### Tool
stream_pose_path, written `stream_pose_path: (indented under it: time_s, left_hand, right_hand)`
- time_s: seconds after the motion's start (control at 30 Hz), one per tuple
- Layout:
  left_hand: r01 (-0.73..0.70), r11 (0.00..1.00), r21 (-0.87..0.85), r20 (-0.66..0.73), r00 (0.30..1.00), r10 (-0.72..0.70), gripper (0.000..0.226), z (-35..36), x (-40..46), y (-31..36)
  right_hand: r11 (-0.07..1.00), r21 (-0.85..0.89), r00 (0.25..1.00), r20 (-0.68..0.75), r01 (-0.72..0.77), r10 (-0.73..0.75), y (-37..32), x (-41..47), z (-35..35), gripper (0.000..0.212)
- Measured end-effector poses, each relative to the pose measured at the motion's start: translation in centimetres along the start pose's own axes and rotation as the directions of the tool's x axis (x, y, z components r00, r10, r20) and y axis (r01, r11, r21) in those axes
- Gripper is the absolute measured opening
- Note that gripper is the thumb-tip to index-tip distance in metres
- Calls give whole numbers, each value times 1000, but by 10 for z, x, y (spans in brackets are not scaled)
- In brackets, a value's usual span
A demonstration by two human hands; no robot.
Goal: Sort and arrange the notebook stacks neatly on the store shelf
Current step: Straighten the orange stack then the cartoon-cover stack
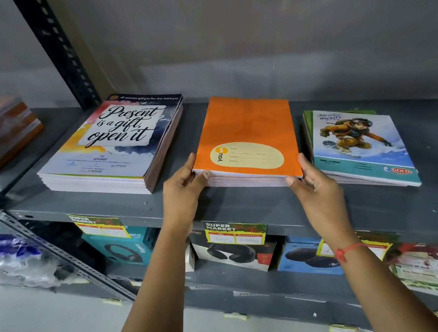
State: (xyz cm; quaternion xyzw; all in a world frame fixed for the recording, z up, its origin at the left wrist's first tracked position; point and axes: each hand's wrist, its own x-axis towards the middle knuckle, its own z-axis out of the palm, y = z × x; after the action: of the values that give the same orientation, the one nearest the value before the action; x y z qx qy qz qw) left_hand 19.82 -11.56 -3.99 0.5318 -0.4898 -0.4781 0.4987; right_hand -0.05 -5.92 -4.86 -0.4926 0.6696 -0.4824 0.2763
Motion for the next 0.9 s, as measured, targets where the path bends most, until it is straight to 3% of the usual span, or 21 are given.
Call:
stream_pose_path:
  time_s: [0.3,0.53,0.9]
  left_hand:
    - [-16,999,31,8,1000,15,53,-1,3,-6]
    - [6,1000,29,-20,1000,-5,50,2,6,-4]
    - [20,999,-39,-98,995,-24,45,6,8,-2]
  right_hand:
    - [998,68,1000,16,-2,1,5,5,0,65]
    - [996,79,999,-3,-34,34,3,9,2,59]
    - [996,-76,995,-94,-46,39,1,6,10,51]
